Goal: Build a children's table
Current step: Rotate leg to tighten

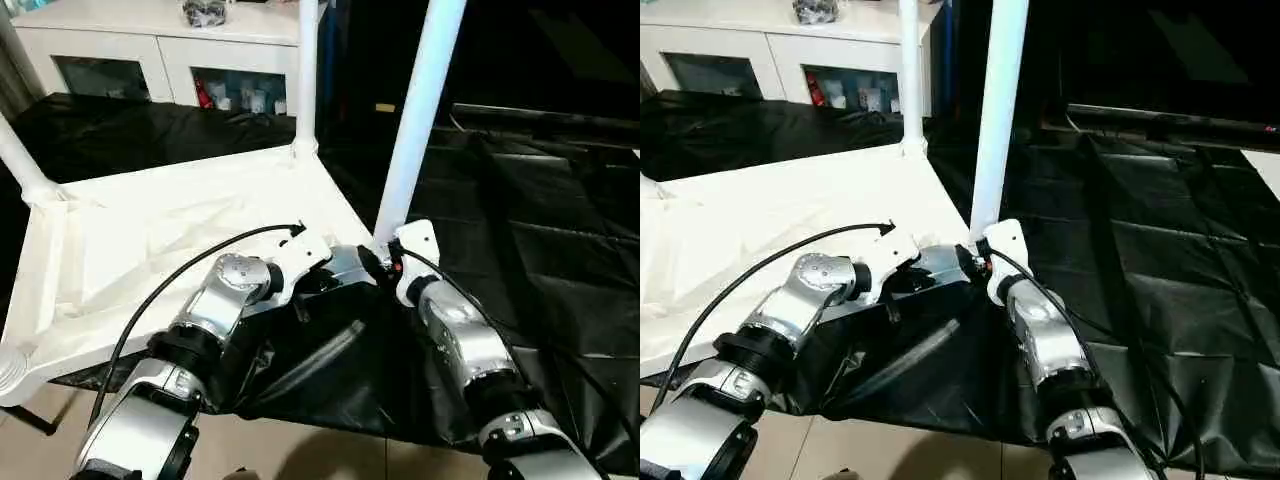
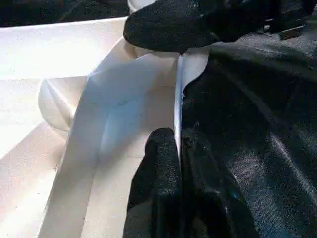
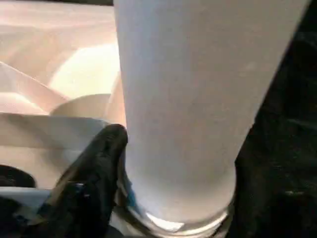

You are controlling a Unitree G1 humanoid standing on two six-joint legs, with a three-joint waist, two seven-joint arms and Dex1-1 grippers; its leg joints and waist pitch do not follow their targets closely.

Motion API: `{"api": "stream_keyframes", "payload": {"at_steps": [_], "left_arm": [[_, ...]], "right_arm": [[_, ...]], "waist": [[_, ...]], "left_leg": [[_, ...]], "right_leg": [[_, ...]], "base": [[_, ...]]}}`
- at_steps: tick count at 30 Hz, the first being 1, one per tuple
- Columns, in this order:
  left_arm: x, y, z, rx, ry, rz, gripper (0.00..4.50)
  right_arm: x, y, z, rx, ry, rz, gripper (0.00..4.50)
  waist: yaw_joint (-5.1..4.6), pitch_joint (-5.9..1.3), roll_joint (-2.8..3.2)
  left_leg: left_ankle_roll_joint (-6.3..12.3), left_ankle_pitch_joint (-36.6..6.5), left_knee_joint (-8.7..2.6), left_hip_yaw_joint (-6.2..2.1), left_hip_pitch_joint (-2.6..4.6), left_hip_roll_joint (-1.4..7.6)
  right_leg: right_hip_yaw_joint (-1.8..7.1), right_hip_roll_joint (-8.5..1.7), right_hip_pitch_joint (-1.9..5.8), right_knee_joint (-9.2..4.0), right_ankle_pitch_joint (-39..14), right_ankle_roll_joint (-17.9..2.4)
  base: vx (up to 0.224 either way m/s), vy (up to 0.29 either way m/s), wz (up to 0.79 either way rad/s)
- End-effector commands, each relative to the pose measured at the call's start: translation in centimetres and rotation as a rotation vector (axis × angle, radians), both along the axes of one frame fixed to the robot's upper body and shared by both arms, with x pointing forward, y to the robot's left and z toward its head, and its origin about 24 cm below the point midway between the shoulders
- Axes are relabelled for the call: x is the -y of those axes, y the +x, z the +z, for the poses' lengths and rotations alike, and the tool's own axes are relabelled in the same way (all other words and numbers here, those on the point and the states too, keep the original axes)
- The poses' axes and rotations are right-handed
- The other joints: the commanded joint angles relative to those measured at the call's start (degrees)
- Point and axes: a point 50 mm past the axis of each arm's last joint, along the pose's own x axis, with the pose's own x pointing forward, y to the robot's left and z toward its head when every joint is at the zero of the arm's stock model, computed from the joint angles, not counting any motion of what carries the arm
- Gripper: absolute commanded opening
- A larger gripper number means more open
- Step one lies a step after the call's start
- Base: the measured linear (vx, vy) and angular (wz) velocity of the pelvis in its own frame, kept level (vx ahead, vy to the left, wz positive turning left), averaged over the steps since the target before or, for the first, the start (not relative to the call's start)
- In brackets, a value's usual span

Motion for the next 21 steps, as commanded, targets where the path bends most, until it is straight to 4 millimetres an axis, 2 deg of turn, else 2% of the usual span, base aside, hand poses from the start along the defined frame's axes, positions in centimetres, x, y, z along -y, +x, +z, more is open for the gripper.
{"api": "stream_keyframes", "payload": {"at_steps": [1,2,3,4,5,6,7,8,10,12,14,15,16,17,19,21], "left_arm": [[1.3,-0.3,-0.1,-0.005,-0.056,-0.010,0.00],[1.2,-0.2,-0.1,-0.010,-0.056,-0.009,0.00],[0.3,-0.5,0.1,-0.027,-0.065,-0.056,0.00],[0.0,-0.5,0.1,-0.032,-0.066,-0.066,0.00],[-1.1,-0.8,0.5,-0.040,-0.070,-0.128,0.00],[-1.6,-0.9,0.6,-0.055,-0.074,-0.149,0.00],[-1.8,-1.0,0.7,-0.061,-0.076,-0.157,0.00],[-1.9,-1.0,0.7,-0.065,-0.077,-0.163,0.00],[-2.9,-1.5,1.0,-0.096,-0.072,-0.245,0.00],[-3.2,-1.7,1.1,-0.107,-0.075,-0.274,0.00],[-3.7,-2.0,1.2,-0.138,-0.063,-0.314,0.00],[-4.2,-2.2,1.2,-0.152,-0.050,-0.337,0.00],[-4.5,-2.3,1.2,-0.165,-0.041,-0.354,0.00],[-4.7,-2.4,1.3,-0.175,-0.034,-0.367,0.00],[-5.3,-2.4,1.4,-0.186,-0.019,-0.387,0.00],[-5.4,-2.4,1.5,-0.190,-0.014,-0.392,0.00]], "right_arm": [[-4.8,-1.1,1.1,0.018,0.101,0.277,3.49],[-4.7,-1.1,1.1,0.018,0.096,0.279,3.63],[-3.5,-1.0,1.2,0.020,0.058,0.344,3.78],[-3.2,-0.9,1.2,0.021,0.044,0.364,3.89],[-1.8,-1.0,1.3,0.014,-0.016,0.452,3.89],[-1.2,-1.0,1.3,0.014,-0.043,0.501,3.89],[-1.0,-1.1,1.3,0.014,-0.052,0.518,3.89],[-0.9,-1.1,1.4,0.014,-0.058,0.531,3.89],[0.3,-1.3,1.5,0.003,-0.110,0.663,3.89],[0.6,-1.4,1.5,-0.006,-0.123,0.702,3.89],[1.1,-1.5,1.7,-0.023,-0.133,0.764,3.89],[1.4,-1.5,1.9,-0.032,-0.132,0.798,3.89],[1.6,-1.4,2.1,-0.038,-0.133,0.825,3.89],[1.8,-1.4,2.2,-0.046,-0.132,0.848,3.89],[2.0,-1.7,2.4,-0.073,-0.135,0.918,3.55],[2.1,-1.8,2.4,-0.086,-0.141,0.954,3.55]], "waist": [[-0.23,-3.12,-0.35],[-0.26,-3.16,-0.43],[-0.26,-3.17,-0.51],[-0.08,-3.39,-0.59],[-0.19,-3.38,-0.82],[0.05,-3.44,-0.71],[-0.02,-3.58,-0.88],[-0.06,-3.51,-0.67],[0.09,-3.70,-0.83],[0.29,-3.80,-0.67],[0.44,-3.64,-0.62],[0.48,-3.66,-0.61],[0.55,-3.56,-0.85],[0.58,-3.56,-0.72],[0.61,-3.41,-0.74],[0.76,-3.37,-0.83]], "left_leg": [[1.58,-12.50,-4.61,-0.48,-0.07,1.41],[1.75,-11.42,-4.46,-0.36,-0.03,1.38],[1.87,-10.72,-4.40,-0.32,-0.12,1.28],[2.50,-9.56,-4.17,-0.30,-0.21,1.24],[3.21,-7.74,-4.04,-0.16,-0.46,1.23],[3.34,-7.11,-4.05,-0.32,-0.43,1.24],[4.08,-6.07,-3.76,-0.17,-0.61,1.16],[4.59,-5.23,-3.68,-0.09,-0.64,1.20],[5.01,-4.20,-3.51,-0.07,-0.64,1.26],[5.83,-3.09,-3.24,0.09,-0.58,1.43],[6.14,-4.51,-3.26,0.17,-0.46,1.51],[6.01,-5.01,-3.29,0.15,-0.44,1.55],[5.78,-5.93,-3.42,0.08,-0.54,1.59],[5.58,-6.25,-3.47,0.07,-0.45,1.65],[4.86,-7.56,-3.54,0.09,-0.28,1.79],[4.74,-7.02,-3.59,0.04,-0.36,1.81]], "right_leg": [[2.71,-3.86,2.15,-4.59,-12.36,-9.53],[2.64,-3.78,2.09,-4.53,-10.90,-9.95],[2.62,-3.76,2.22,-4.45,-10.19,-10.16],[2.56,-3.81,2.54,-4.17,-8.23,-10.75],[2.61,-3.71,2.59,-3.91,-5.40,-11.29],[2.46,-3.79,2.75,-3.79,-4.83,-11.51],[2.45,-3.72,2.96,-3.47,-2.87,-11.97],[2.47,-3.71,2.79,-3.39,-1.39,-12.42],[2.30,-3.57,2.91,-3.02,0.11,-13.35],[2.28,-3.33,2.61,-2.54,3.41,-14.65],[2.19,-3.36,2.39,-2.62,2.72,-15.48],[2.18,-3.42,2.40,-2.62,2.06,-15.62],[2.11,-3.44,2.52,-2.66,0.38,-15.47],[2.13,-3.47,2.46,-2.74,-0.27,-15.46],[2.22,-3.52,2.30,-2.90,-1.63,-15.48],[2.23,-3.65,2.38,-2.89,-1.79,-15.32]], "base": [[0.000,0.000,0.00],[0.000,0.000,0.00],[0.000,0.000,0.00],[0.000,0.000,0.00],[0.000,0.000,0.00],[0.000,0.000,0.00],[0.000,0.000,0.00],[0.000,0.000,0.00],[0.000,0.000,0.00],[0.000,0.000,0.00],[0.000,0.000,0.00],[0.000,0.000,0.00],[0.000,0.000,0.00],[0.000,0.000,0.00],[0.000,0.000,0.00],[0.000,0.000,0.00]]}}
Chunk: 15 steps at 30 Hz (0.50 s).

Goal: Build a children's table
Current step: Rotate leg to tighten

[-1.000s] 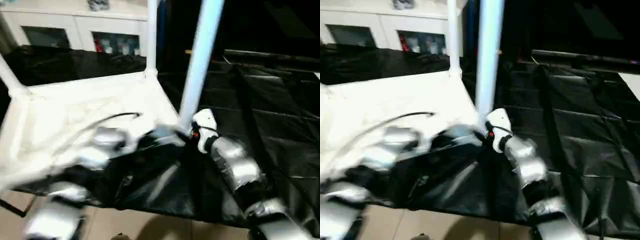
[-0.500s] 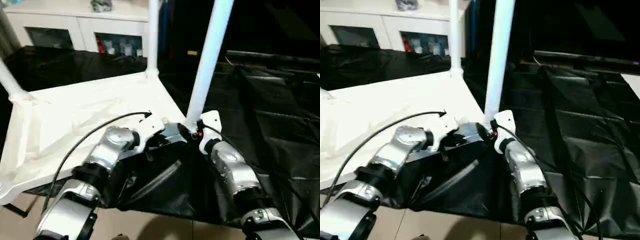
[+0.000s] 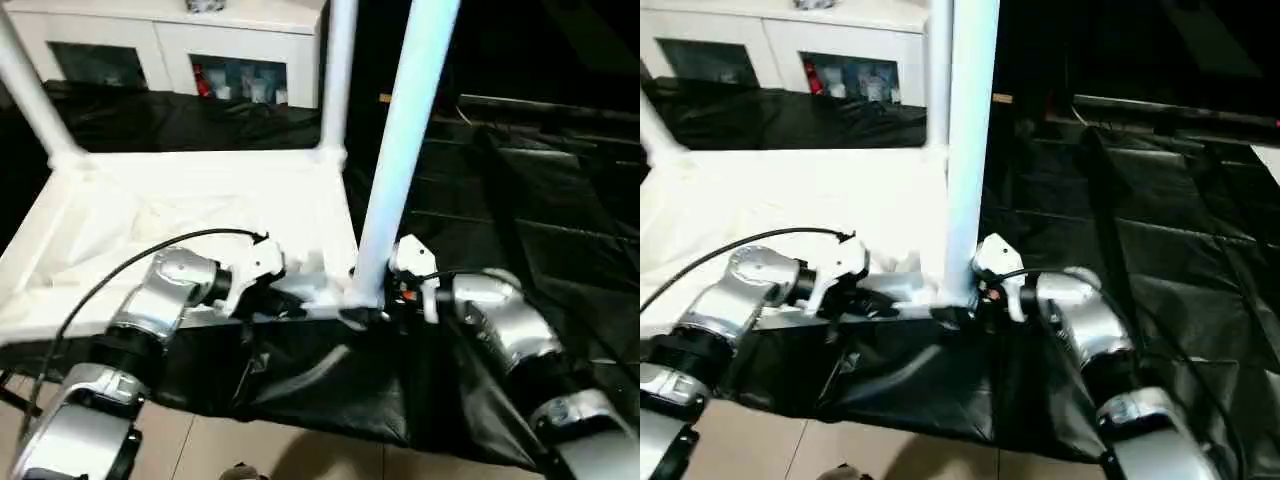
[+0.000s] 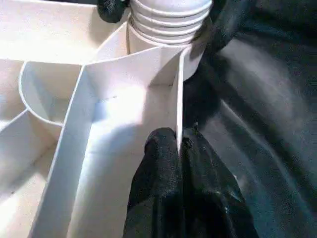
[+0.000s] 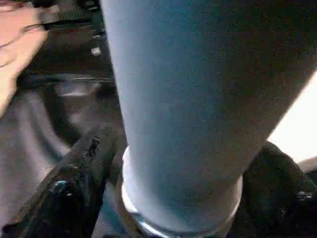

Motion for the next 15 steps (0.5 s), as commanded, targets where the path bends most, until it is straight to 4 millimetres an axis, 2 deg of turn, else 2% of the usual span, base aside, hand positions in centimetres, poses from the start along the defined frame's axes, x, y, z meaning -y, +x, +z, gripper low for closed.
{"api": "stream_keyframes", "payload": {"at_steps": [1,2,4,10,14,15], "left_arm": [[0.6,-0.2,0.2,-0.009,-0.015,-0.060,0.00],[0.6,-0.2,0.3,-0.010,-0.014,-0.062,0.00],[0.4,0.0,0.5,-0.002,-0.014,-0.061,0.00],[0.6,0.0,0.5,-0.009,-0.045,-0.048,0.00],[1.4,0.6,0.1,0.037,-0.060,0.062,0.00],[1.7,0.9,-0.1,0.053,-0.049,0.112,0.00]], "right_arm": [[0.0,-0.1,0.2,-0.019,-0.014,0.065,3.42],[0.0,-0.1,0.2,-0.019,-0.016,0.071,3.42],[0.0,-0.2,0.1,-0.020,-0.026,0.097,3.10],[-0.5,-0.3,0.1,-0.033,0.002,0.093,2.77],[-1.0,-0.2,-0.4,-0.029,0.042,-0.003,2.71],[-1.2,0.1,-0.6,-0.016,0.047,-0.077,2.70]], "waist": [[0.12,-3.75,-0.42],[0.14,-3.75,-0.43],[0.25,-3.77,-0.54],[0.36,-3.66,-0.58],[0.33,-3.53,-0.62],[0.30,-3.49,-0.59]], "left_leg": [[4.42,-6.81,-3.34,0.11,0.29,1.57],[4.39,-6.56,-3.31,0.12,0.28,1.56],[4.44,-5.99,-3.25,0.12,0.26,1.53],[3.90,-6.75,-3.26,0.09,0.23,1.52],[3.18,-7.82,-3.32,0.06,0.30,1.54],[2.71,-8.49,-3.42,0.01,0.26,1.51]], "right_leg": [[2.49,-3.80,3.29,-3.09,-1.61,-15.02],[2.51,-3.81,3.29,-3.07,-1.43,-15.05],[2.51,-3.82,3.26,-2.96,-0.93,-15.13],[2.54,-3.85,3.19,-3.08,-2.99,-14.76],[2.64,-3.89,3.04,-3.31,-4.64,-14.39],[2.65,-3.91,3.07,-3.43,-6.21,-13.90]], "base": [[0.000,0.000,0.00],[0.000,0.000,0.00],[0.000,0.000,0.00],[0.000,0.000,0.00],[0.000,0.000,0.00],[0.000,0.000,0.00]]}}
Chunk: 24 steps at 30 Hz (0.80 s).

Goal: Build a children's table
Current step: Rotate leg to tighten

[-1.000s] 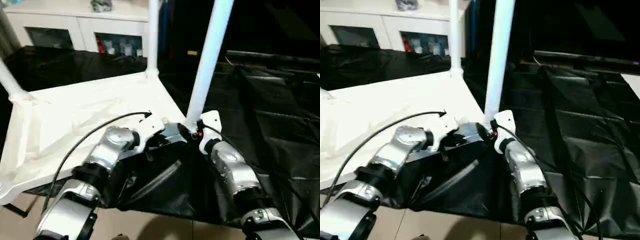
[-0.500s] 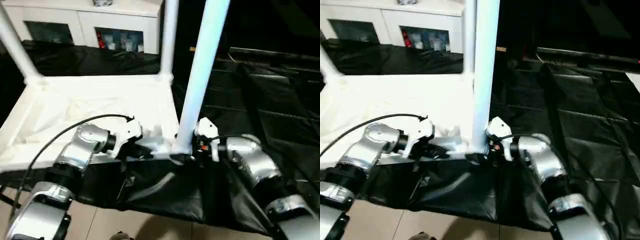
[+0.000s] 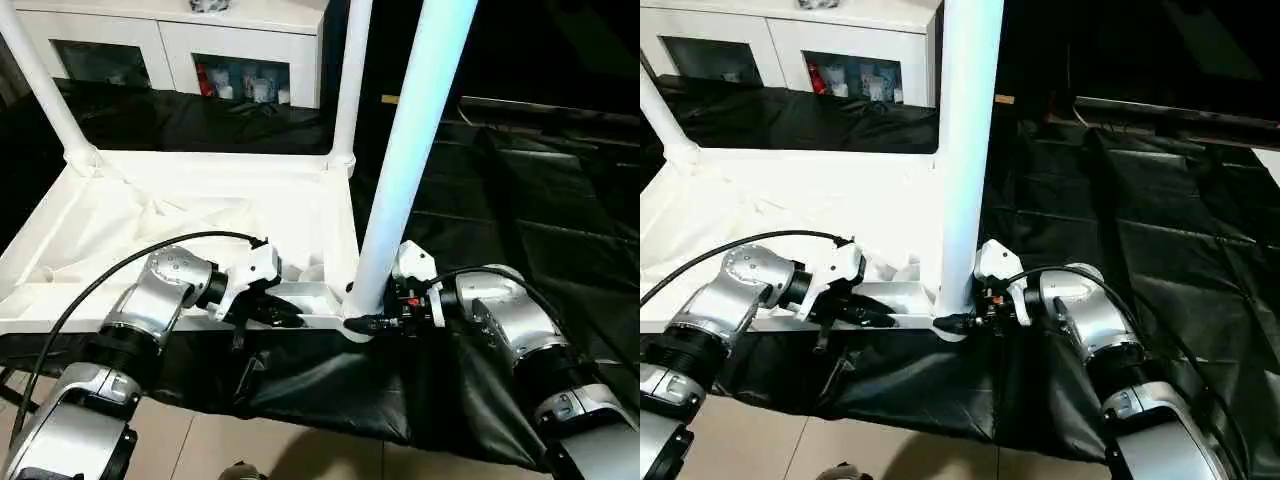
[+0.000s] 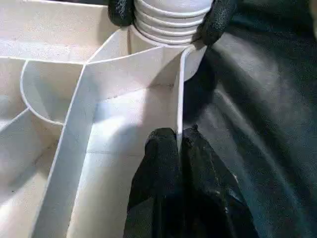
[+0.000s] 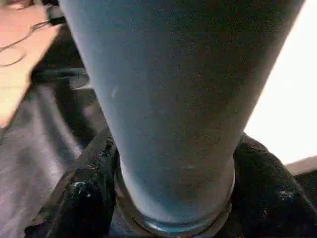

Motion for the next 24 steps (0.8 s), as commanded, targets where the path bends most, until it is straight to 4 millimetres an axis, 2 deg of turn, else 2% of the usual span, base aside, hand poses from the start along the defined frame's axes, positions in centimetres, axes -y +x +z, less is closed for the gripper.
{"api": "stream_keyframes", "payload": {"at_steps": [1,3,4,5,7,9,12,15,16,17,19,20,22,23,24], "left_arm": [[1.7,1.2,-0.1,0.059,-0.031,0.161,0.00],[1.9,1.4,-0.2,0.067,-0.032,0.187,0.00],[2.2,1.5,-0.3,0.070,-0.029,0.207,0.00],[2.4,1.6,-0.3,0.073,-0.027,0.220,0.00],[4.1,2.3,-0.7,0.099,-0.019,0.315,0.00],[5.5,2.4,-0.9,0.110,-0.024,0.353,0.00],[6.7,2.4,-1.0,0.114,-0.032,0.360,0.00],[7.9,2.1,-1.0,0.117,-0.044,0.332,0.00],[8.0,1.9,-1.0,0.113,-0.051,0.315,0.00],[7.9,1.8,-0.9,0.115,-0.059,0.288,0.00],[7.6,1.6,-0.8,0.110,-0.067,0.258,0.00],[7.3,1.4,-0.8,0.113,-0.074,0.221,0.00],[7.1,1.2,-0.7,0.115,-0.078,0.197,0.00],[7.0,1.0,-0.7,0.109,-0.080,0.176,0.00],[6.5,0.5,-0.7,0.092,-0.090,0.108,0.00]], "right_arm": [[-1.7,0.7,-0.7,0.020,0.020,-0.165,2.70],[-1.8,0.9,-0.9,0.027,0.017,-0.215,2.70],[-2.0,1.1,-1.1,0.033,0.016,-0.266,2.70],[-2.1,1.2,-1.1,0.035,0.020,-0.289,2.70],[-3.5,1.6,-1.8,0.041,0.043,-0.482,2.70],[-4.9,1.6,-2.2,0.025,0.059,-0.575,2.69],[-6.4,1.4,-2.3,0.032,0.066,-0.604,2.69],[-7.7,1.0,-2.1,0.086,0.057,-0.538,2.69],[-7.6,1.0,-2.0,0.080,0.077,-0.528,3.25],[-7.3,1.1,-1.7,0.064,0.105,-0.524,3.39],[-6.8,1.3,-1.4,0.060,0.126,-0.517,3.41],[-6.3,1.4,-1.2,0.068,0.125,-0.508,3.41],[-5.9,1.5,-1.1,0.074,0.123,-0.502,3.72],[-5.6,1.5,-1.1,0.071,0.120,-0.491,3.72],[-4.8,1.4,-1.0,0.071,0.106,-0.449,3.72]], "waist": [[-0.17,-3.49,-0.23],[-0.61,-3.33,-0.46],[-0.68,-3.35,-0.54],[-0.76,-3.35,-0.53],[-1.20,-3.25,-0.22],[-1.20,-3.38,-0.07],[-1.23,-3.47,-0.04],[-1.22,-3.48,0.06],[-1.20,-3.45,0.18],[-1.24,-3.42,0.16],[-1.29,-3.45,0.24],[-1.32,-3.48,0.08],[-1.31,-3.60,0.10],[-1.40,-3.67,0.05],[-1.36,-3.64,-0.21]], "left_leg": [[2.06,-9.32,-3.89,-0.03,0.29,1.40],[0.48,-11.14,-4.19,-0.19,0.43,1.22],[0.41,-11.33,-4.19,-0.21,0.39,1.15],[0.32,-11.35,-4.22,-0.22,0.41,1.21],[-0.16,-11.19,-4.31,-0.17,0.50,1.11],[-0.55,-11.12,-4.32,-0.28,0.54,1.02],[0.02,-10.96,-4.28,-0.23,0.44,0.95],[0.72,-11.12,-4.27,-0.21,0.30,0.89],[0.83,-11.57,-4.29,-0.22,0.36,0.92],[0.87,-12.09,-4.39,-0.26,0.39,0.97],[0.98,-12.31,-4.42,-0.29,0.35,1.05],[1.14,-12.35,-4.43,-0.30,0.36,1.08],[1.52,-11.18,-4.35,-0.29,0.20,1.08],[1.82,-10.19,-4.25,-0.19,0.15,1.00],[2.09,-9.90,-4.25,-0.18,0.10,0.98]], "right_leg": [[2.61,-3.95,2.95,-4.13,-7.99,-13.51],[2.67,-4.05,2.98,-4.68,-12.76,-11.93],[2.67,-4.07,3.05,-4.77,-13.57,-11.54],[2.74,-4.10,3.01,-4.80,-13.86,-11.33],[2.87,-3.84,2.70,-4.91,-13.66,-10.77],[2.86,-3.83,2.82,-4.91,-13.42,-10.36],[2.87,-3.78,2.88,-4.93,-11.80,-10.46],[2.81,-3.78,2.98,-5.07,-11.82,-10.14],[2.83,-3.80,2.91,-5.11,-12.23,-10.11],[2.80,-3.78,2.90,-5.18,-12.63,-10.11],[2.80,-3.75,2.90,-5.10,-11.99,-10.35],[2.79,-3.76,2.95,-5.08,-11.47,-10.53],[2.81,-3.79,3.09,-4.84,-9.39,-10.94],[2.79,-3.70,3.18,-4.66,-7.75,-11.26],[2.78,-3.77,3.26,-4.67,-7.40,-11.39]], "base": [[0.000,0.000,0.00],[0.000,0.000,0.00],[0.000,0.000,0.00],[0.000,0.000,0.00],[0.000,0.000,0.00],[0.000,0.000,0.00],[0.000,0.000,0.00],[0.000,0.000,0.00],[0.000,0.000,0.00],[0.000,0.000,0.00],[0.000,0.000,0.00],[0.000,0.000,0.00],[0.000,0.000,0.00],[0.000,0.000,0.00],[0.000,0.000,0.00]]}}
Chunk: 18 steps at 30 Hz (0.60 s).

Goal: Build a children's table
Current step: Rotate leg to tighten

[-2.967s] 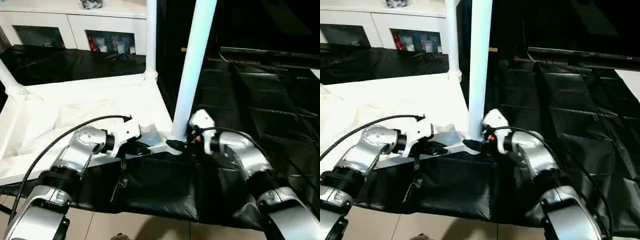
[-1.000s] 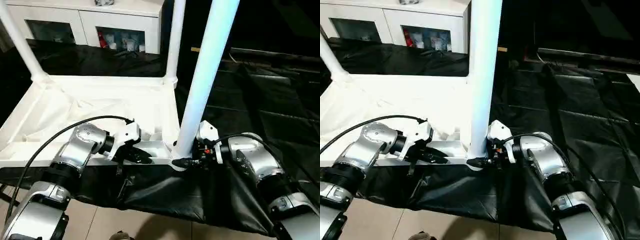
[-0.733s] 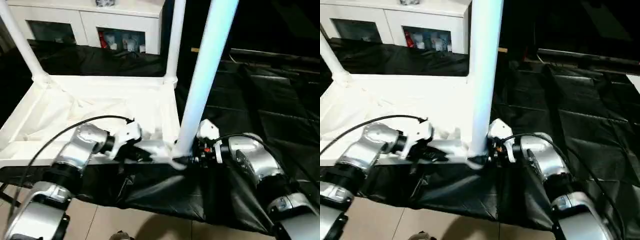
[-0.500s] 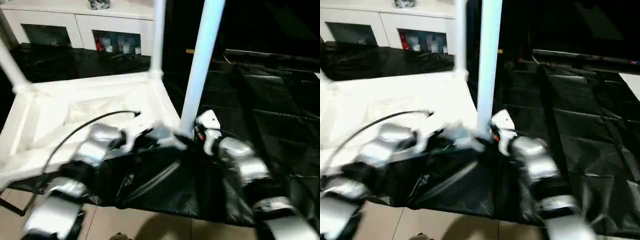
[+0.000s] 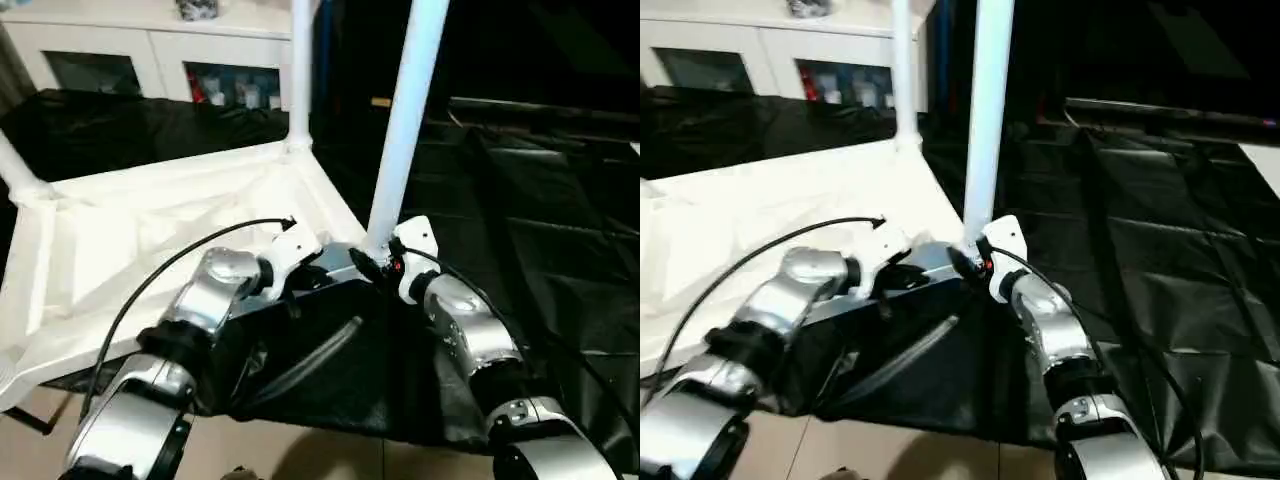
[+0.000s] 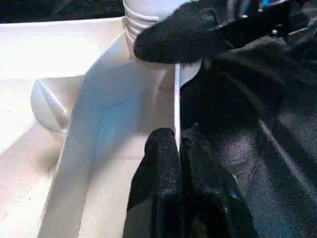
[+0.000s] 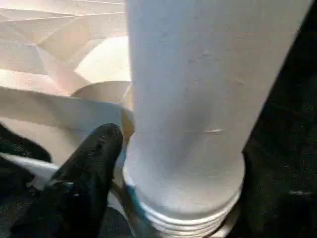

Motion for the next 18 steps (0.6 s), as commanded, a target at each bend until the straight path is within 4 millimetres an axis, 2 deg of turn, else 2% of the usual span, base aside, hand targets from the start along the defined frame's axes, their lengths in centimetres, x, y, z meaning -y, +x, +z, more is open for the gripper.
{"api": "stream_keyframes", "payload": {"at_steps": [1,3,4,6,8,9,11,12,15,17,18], "left_arm": [[2.0,-1.7,-0.1,-0.040,-0.085,-0.188,0.00],[1.7,-1.9,-0.1,-0.049,-0.088,-0.206,0.00],[1.0,-2.1,0.0,-0.066,-0.093,-0.241,0.00],[0.4,-2.3,0.2,-0.081,-0.097,-0.270,0.00],[-0.2,-2.4,0.3,-0.097,-0.096,-0.291,0.00],[-0.3,-2.4,0.3,-0.099,-0.095,-0.293,0.00],[-0.9,-2.5,0.4,-0.127,-0.105,-0.318,0.00],[-1.4,-2.5,0.5,-0.141,-0.104,-0.328,0.00],[-2.2,-2.4,0.8,-0.163,-0.093,-0.346,0.00],[-2.6,-2.4,0.9,-0.177,-0.086,-0.358,0.00],[-2.8,-2.4,1.0,-0.186,-0.082,-0.367,0.00]], "right_arm": [[-2.4,-1.0,0.4,0.007,0.001,0.250,3.72],[-2.0,-1.1,0.5,0.011,-0.011,0.283,3.72],[-1.2,-1.5,0.7,0.022,-0.035,0.377,3.72],[-0.6,-1.9,0.8,0.018,-0.056,0.464,3.72],[0.0,-2.3,0.9,-0.006,-0.071,0.543,3.72],[0.1,-2.4,0.9,-0.011,-0.073,0.552,3.72],[0.5,-2.8,1.1,-0.040,-0.066,0.616,3.72],[0.8,-3.1,1.3,-0.055,-0.061,0.667,3.48],[1.1,-3.7,1.5,-0.095,-0.058,0.756,3.39],[1.2,-4.0,1.6,-0.115,-0.055,0.797,3.11],[1.2,-4.1,1.6,-0.123,-0.058,0.817,3.03]], "waist": [[0.12,-3.46,-0.60],[0.17,-3.53,-0.59],[0.15,-3.43,-0.53],[0.38,-3.54,-0.62],[0.60,-3.44,-0.58],[0.62,-3.44,-0.71],[0.78,-3.27,-0.73],[0.85,-3.24,-0.70],[1.06,-3.21,-0.67],[1.23,-3.22,-0.86],[1.42,-3.23,-0.73]], "left_leg": [[2.84,-9.22,-3.72,-0.21,-0.35,1.12],[3.71,-7.69,-3.53,-0.08,-0.35,1.13],[4.12,-7.48,-3.49,0.05,-0.33,1.24],[4.37,-7.19,-3.33,0.07,-0.36,1.21],[5.06,-6.93,-3.32,0.14,-0.35,1.34],[5.11,-7.03,-3.31,0.15,-0.34,1.36],[4.68,-8.51,-3.43,0.13,-0.28,1.35],[4.59,-8.62,-3.46,0.11,-0.23,1.39],[4.30,-9.28,-3.51,0.09,-0.09,1.50],[4.11,-9.46,-3.53,0.10,-0.08,1.54],[4.04,-9.15,-3.56,0.05,-0.06,1.60]], "right_leg": [[2.63,-3.76,3.31,-4.33,-6.39,-11.66],[2.59,-3.67,3.30,-4.09,-4.04,-12.52],[2.58,-3.65,3.18,-4.05,-3.44,-12.99],[2.53,-3.62,3.38,-3.86,-2.87,-13.16],[2.44,-3.44,3.24,-3.75,-2.07,-13.52],[2.43,-3.48,3.26,-3.78,-2.29,-13.62],[2.43,-3.59,3.21,-4.13,-6.06,-13.12],[2.45,-3.61,3.16,-4.18,-6.62,-13.00],[2.51,-3.61,2.94,-4.26,-7.91,-12.87],[2.53,-3.68,2.96,-4.29,-8.37,-12.84],[2.53,-3.67,2.84,-4.19,-8.02,-12.88]], "base": [[0.000,0.000,0.00],[0.000,0.000,0.00],[0.000,0.000,0.00],[0.000,0.000,0.00],[0.000,0.000,0.00],[0.000,0.000,0.00],[0.000,0.000,0.00],[0.000,0.000,0.00],[0.000,0.000,0.00],[0.000,0.000,0.00],[0.000,0.000,0.00]]}}
